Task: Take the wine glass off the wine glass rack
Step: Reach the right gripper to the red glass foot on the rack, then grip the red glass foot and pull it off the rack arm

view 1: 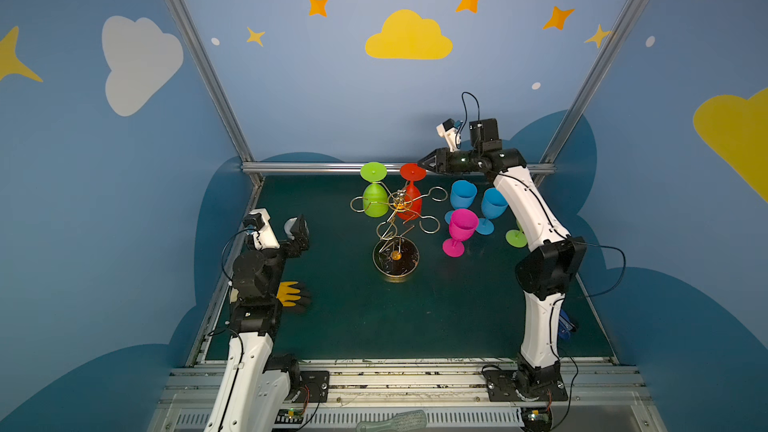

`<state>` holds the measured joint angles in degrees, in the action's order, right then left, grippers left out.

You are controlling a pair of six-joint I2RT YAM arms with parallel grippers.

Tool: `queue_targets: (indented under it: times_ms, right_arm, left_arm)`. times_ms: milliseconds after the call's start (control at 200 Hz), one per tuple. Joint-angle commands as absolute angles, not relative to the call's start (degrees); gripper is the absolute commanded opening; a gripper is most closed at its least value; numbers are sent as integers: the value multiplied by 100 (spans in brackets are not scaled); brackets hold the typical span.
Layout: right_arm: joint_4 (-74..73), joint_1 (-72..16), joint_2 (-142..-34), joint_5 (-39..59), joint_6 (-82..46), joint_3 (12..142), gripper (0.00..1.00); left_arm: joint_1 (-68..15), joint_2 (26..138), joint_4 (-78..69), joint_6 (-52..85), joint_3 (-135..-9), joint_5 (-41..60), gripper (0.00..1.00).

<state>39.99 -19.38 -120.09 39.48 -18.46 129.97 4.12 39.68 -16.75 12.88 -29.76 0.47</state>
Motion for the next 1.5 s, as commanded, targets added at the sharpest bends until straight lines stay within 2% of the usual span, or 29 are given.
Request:
queue_targets:
  times_ms: [0, 290, 651, 851, 1076, 1207, 1382, 1497]
  right_arm:
    - [4209, -1961, -11778, 3922, -1696, 13002, 52]
    - [4728, -2114, -12167, 3777, -1459, 13533, 54]
    - [4840, -2127, -12257, 3700, -1483, 13752, 35]
    - [5137, -2145, -12347, 3617, -1341, 13889, 55]
    - [5227, -2154, -12423, 3567, -1292, 13952, 56]
    - [5292, -2156, -12488, 3523, -1265, 14048, 51]
    - [5258, -2136, -12448, 3490, -1296, 14053, 35]
    - [5207, -2118, -12405, 3450, -1348, 14052, 28]
  left_arm:
    - [440, 3930, -1708, 1274, -2940, 105, 91]
    - [453, 3940, -1713, 1274, -2944, 116, 91]
    - [459, 3928, -1716, 1283, -2944, 121, 91]
    - [459, 3924, -1719, 1281, -2949, 123, 91]
    - [467, 3942, -1716, 1287, -2944, 132, 91]
    - [469, 3942, -1714, 1292, -2944, 134, 91]
    - [477, 3952, -1717, 1292, -2944, 137, 92]
    - [476, 3924, -1716, 1283, -2944, 132, 92]
